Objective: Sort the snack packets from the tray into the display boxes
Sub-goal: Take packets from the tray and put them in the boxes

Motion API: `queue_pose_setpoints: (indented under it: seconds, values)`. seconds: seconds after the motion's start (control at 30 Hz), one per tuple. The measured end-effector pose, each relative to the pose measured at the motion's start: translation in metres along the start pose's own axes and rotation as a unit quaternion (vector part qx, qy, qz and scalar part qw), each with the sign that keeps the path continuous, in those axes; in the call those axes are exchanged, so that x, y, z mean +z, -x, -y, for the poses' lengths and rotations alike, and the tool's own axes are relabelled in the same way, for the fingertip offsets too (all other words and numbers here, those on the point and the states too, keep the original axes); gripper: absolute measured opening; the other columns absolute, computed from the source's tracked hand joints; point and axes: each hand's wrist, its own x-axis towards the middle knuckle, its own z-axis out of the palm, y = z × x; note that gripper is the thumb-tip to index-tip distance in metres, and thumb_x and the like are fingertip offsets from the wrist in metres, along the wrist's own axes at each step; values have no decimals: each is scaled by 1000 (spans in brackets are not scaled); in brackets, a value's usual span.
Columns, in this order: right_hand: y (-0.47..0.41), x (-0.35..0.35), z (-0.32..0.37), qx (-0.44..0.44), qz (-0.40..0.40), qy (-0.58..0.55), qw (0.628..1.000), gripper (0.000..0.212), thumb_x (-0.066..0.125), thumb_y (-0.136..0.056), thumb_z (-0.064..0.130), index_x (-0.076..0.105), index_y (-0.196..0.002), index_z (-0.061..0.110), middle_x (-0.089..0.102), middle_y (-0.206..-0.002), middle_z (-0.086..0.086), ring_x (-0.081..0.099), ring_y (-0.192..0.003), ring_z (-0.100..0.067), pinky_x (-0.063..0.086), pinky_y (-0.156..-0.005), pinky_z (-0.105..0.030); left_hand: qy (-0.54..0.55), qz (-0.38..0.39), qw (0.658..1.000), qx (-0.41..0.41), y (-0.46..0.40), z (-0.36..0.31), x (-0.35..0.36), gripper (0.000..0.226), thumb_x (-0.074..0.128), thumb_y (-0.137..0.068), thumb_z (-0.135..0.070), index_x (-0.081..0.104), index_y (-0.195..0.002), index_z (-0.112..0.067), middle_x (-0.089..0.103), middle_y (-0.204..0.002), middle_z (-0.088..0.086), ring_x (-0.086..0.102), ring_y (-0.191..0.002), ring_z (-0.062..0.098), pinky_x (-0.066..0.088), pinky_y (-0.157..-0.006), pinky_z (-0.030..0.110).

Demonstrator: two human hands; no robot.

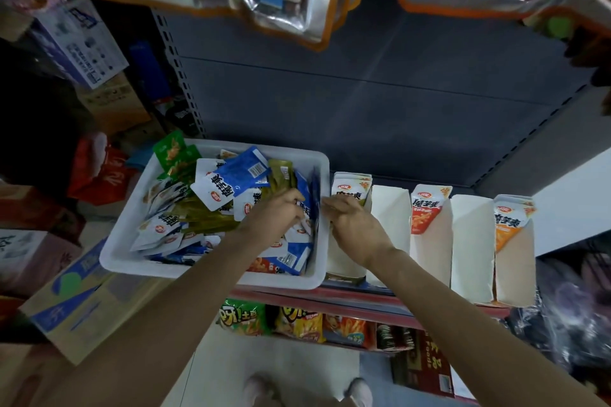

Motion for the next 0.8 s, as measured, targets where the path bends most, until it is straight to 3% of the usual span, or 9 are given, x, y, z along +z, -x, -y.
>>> queue_pose_setpoints:
  seconds: [0.1, 0.2, 0.33, 0.43, 0.57, 0.67, 0.73, 0.8]
  values:
    - [1, 0, -1, -4, 0, 18, 1000, 52, 41, -95, 6, 31, -146, 11, 25, -154, 0, 17, -142, -17, 16, -115, -26, 48, -48, 998, -12, 2, 3, -6, 16, 61, -90, -19, 70, -101, -14, 54, -124, -2, 48, -116, 15, 40, -100, 31]
    - [0, -2, -1, -5, 3, 23, 1000, 52, 41, -95, 5, 31, -146, 11, 26, -154, 0, 18, -141, -16, 18, -115, -27, 102, -18, 994, -29, 5, 7, -14, 7, 70, -82, -17, 72, -88, -14, 59, -113, -3, 51, -108, 12, 43, -95, 32]
    - [0, -1, -1, -3, 4, 23, 1000, 53, 40, -95, 5, 31, -146, 12, 26, -153, 1, 19, -140, -16, 15, -114, -24, 134, 11, 991, -22, 9, 10, -15, 13, 68, -84, -19, 75, -95, -14, 64, -112, 0, 53, -104, 12, 44, -93, 30]
    - [-2, 0, -4, -4, 10, 5, 1000, 52, 41, -94, 5, 33, -145, 13, 29, -152, 2, 20, -140, -15, 13, -114, -21, 134, -46, 990, -27, 12, 9, -15, 17, 62, -89, -22, 74, -100, -17, 66, -113, -1, 52, -107, 12, 40, -94, 27]
    - [-1, -10, -8, 41, 4, -193, 980, 45, 46, -93, 1, 50, -136, 13, 45, -143, 1, 35, -135, -18, 23, -110, -21, 243, -204, 945, -80, 16, -5, -32, 16, 60, -90, -15, 72, -100, -12, 69, -97, 2, 59, -90, 12, 42, -76, 12]
    - [7, -29, -11, 60, -15, -398, 915, 36, 59, -87, 8, 61, -121, 19, 61, -117, 6, 59, -102, -13, 49, -91, -26, 288, -233, 925, -85, 11, -23, -47, 18, 58, -91, -15, 71, -104, -11, 68, -95, -2, 60, -85, 6, 43, -74, 8]
    - [14, -43, -13, 62, -46, -480, 874, 19, 65, -85, 10, 66, -100, 21, 67, -95, 5, 60, -81, -1, 49, -72, -16, 333, -239, 909, -76, 3, -38, -55, 17, 59, -91, -13, 71, -102, -8, 68, -94, -3, 60, -84, 0, 45, -78, 8]
    - [21, -56, -20, 66, -110, -503, 855, 10, 62, -89, 8, 65, -83, 15, 65, -80, 1, 57, -70, 0, 46, -64, -13, 376, -237, 893, -66, -9, -55, -62, 16, 60, -91, -13, 71, -101, -9, 70, -94, -3, 63, -86, 3, 48, -83, 16]
